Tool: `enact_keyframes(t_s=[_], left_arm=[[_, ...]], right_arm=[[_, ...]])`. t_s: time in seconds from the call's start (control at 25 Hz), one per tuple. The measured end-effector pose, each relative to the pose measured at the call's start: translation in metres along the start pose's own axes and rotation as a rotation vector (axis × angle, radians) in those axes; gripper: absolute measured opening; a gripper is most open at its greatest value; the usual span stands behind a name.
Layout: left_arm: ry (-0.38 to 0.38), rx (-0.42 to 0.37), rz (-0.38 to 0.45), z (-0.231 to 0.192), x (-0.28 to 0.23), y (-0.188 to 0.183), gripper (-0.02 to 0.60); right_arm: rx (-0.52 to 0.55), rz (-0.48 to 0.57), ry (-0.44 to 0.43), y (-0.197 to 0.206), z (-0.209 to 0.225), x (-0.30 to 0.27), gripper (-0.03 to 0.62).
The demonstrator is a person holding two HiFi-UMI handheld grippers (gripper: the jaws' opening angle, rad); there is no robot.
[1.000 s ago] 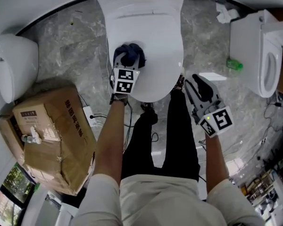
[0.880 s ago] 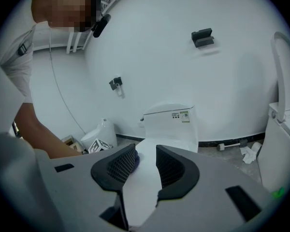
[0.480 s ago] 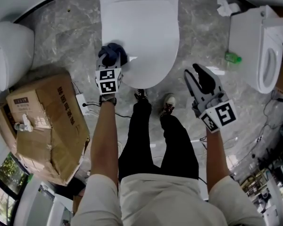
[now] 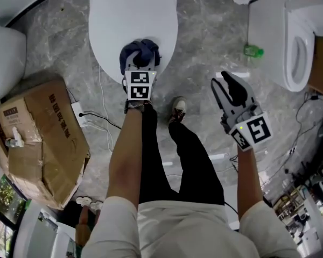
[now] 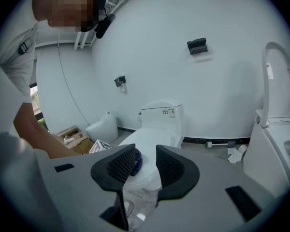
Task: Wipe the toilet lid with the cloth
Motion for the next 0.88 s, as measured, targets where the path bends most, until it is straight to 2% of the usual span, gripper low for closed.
enact_keyframes(t_s=[0.16, 0.28, 0.4, 0.68, 0.88], left_arm=[[0.066, -0.05, -0.006, 0.047, -0.012, 0.002, 0.089], [0.079, -0.072, -0.007, 0.06, -0.012, 0.007, 0.089], [0.084, -0.063, -0.009, 0.062, -0.001, 0.019, 0.089], [-0.017, 0.016, 0.033, 0.024, 0.046, 0.061, 0.089], [-0.118, 0.081, 0.018, -0.015, 0.077, 0.089, 0.087]], right_arm=[[-0.002, -0.018, 0.02, 0.011, 0.002, 0.028, 0.148], [-0.005, -0.022, 0.019, 0.017, 0.003, 0.038, 0.149], [-0.007, -0.022, 0.011, 0.024, 0.0, 0.043, 0.149], [0.0, -0.011, -0.046, 0.023, -0.025, 0.033, 0.149], [0.023, -0.023, -0.081, 0.021, -0.043, 0.029, 0.149]])
Point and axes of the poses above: the fingertips, and each gripper's own axes: x backward along the fingers, z to its right, y out of its underside, the point moved 5 cm from there along x, backward along the fingers, and after that the axes turned 3 degrees about -z, right-handed, at the moved point
